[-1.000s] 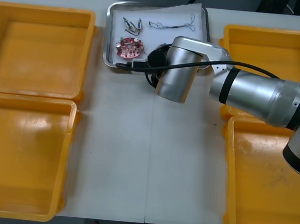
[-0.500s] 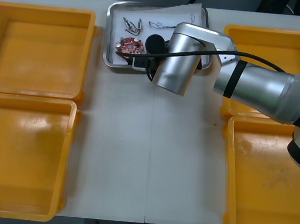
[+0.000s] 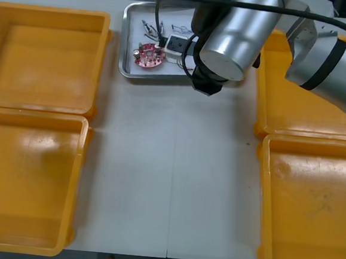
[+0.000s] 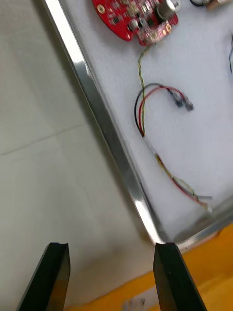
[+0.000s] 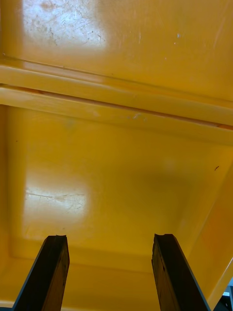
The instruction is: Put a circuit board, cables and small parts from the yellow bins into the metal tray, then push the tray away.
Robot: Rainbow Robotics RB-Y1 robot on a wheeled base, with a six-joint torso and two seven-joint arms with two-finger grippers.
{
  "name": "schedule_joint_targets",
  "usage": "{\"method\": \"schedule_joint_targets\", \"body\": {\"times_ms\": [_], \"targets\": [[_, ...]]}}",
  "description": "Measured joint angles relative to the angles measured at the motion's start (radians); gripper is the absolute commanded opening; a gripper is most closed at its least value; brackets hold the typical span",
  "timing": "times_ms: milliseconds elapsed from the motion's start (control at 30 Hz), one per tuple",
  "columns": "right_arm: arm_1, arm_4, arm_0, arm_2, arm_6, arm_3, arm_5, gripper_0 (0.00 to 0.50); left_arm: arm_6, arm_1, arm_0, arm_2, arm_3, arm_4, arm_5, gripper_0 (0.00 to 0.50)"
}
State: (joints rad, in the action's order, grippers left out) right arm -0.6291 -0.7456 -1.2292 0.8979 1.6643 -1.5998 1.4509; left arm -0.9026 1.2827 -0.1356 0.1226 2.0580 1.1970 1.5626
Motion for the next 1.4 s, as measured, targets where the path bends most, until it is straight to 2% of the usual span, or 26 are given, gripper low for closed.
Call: {"method": "schedule_joint_targets", "body": {"times_ms": [100,267,433,600,767,1000,1200,1400], "targets": [[-0.039,-0.038,0.019,-0.052,-0.103,-0.069,0.062,0.5,0.0,0.0,0.0,0.0,0.0,0.0,0.0,0.5],[-0.102,-0.101,0.072,-0.156,-0.192,-0.162,0.154,0.5,0.0,0.0,0.0,0.0,0.0,0.0,0.0,0.5],[-0.182,-0.168,0.15,-0.274,-0.389,-0.255,0.235,0.5,0.0,0.0,0.0,0.0,0.001,0.0,0.0,0.5],[-0.262,-0.22,0.222,-0.374,-0.421,-0.314,0.297,0.5,0.0,0.0,0.0,0.0,0.001,0.0,0.0,0.5],[-0.325,-0.253,0.312,-0.479,-0.588,-0.36,0.329,0.5,0.0,0.0,0.0,0.0,0.001,0.0,0.001,0.5],[-0.37,-0.299,0.492,-0.674,-0.625,-0.407,0.352,0.5,0.0,0.0,0.0,0.0,0.001,0.0,0.001,0.5],[-0.376,-0.348,0.669,-0.86,-0.652,-0.423,0.379,0.5,0.0,0.0,0.0,0.0,0.001,0.0,0.001,0.5],[-0.376,-0.366,0.837,-1.011,-0.652,-0.472,0.393,0.5,0.0,0.0,0.0,0.0,0.001,0.0,0.001,0.5]]}}
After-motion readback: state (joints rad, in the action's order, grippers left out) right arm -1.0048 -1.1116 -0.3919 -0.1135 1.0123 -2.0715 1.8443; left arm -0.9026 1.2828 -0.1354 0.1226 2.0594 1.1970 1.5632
